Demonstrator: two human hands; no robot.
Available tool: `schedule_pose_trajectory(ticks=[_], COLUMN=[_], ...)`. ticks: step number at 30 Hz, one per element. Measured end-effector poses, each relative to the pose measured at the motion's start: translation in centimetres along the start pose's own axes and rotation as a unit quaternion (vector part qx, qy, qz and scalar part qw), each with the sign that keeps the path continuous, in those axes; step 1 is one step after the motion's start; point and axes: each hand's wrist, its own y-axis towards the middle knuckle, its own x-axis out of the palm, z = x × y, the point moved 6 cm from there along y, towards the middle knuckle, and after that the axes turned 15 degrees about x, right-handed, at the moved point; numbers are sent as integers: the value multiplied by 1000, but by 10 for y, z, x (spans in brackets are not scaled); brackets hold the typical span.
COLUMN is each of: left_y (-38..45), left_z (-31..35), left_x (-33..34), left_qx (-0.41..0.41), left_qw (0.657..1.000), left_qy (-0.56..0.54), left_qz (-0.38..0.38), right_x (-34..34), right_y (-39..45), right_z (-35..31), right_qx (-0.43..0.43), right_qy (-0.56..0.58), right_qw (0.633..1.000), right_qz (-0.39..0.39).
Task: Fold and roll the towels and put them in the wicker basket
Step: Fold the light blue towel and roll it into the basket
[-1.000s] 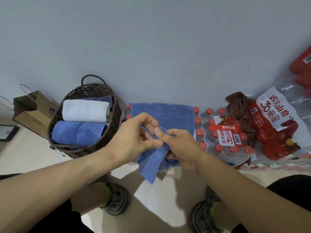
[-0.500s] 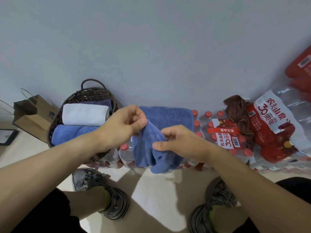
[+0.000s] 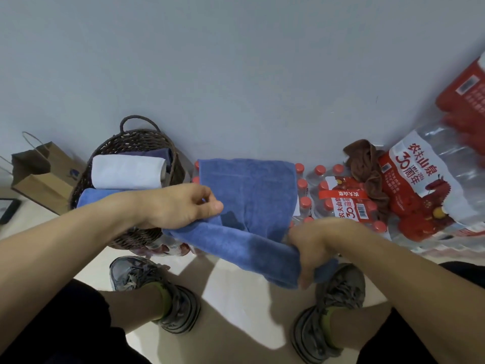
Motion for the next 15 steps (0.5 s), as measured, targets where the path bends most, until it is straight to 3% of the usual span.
schedule_pose_trajectory(ticks=[3, 8, 11, 15], left_y=[-11, -25, -20, 9], left_z=[-3, -19, -29, -50], left_x=[18, 27, 15, -15], left_qx=[-15, -24, -50, -84], left_qw=[991, 972, 966, 984], left_qy=[14, -39, -90, -40], left_qz=[-134, -230, -236, -152], right_x=[0, 6, -1, -24], right_y=[-16, -40, -44, -29], right_z=[14, 32, 49, 75], right_qx=[-1, -55, -65, -81], right_qy=[-12, -1, 47, 214], right_qw=[1000, 994, 986, 957], right_qz=[-27, -91, -145, -176])
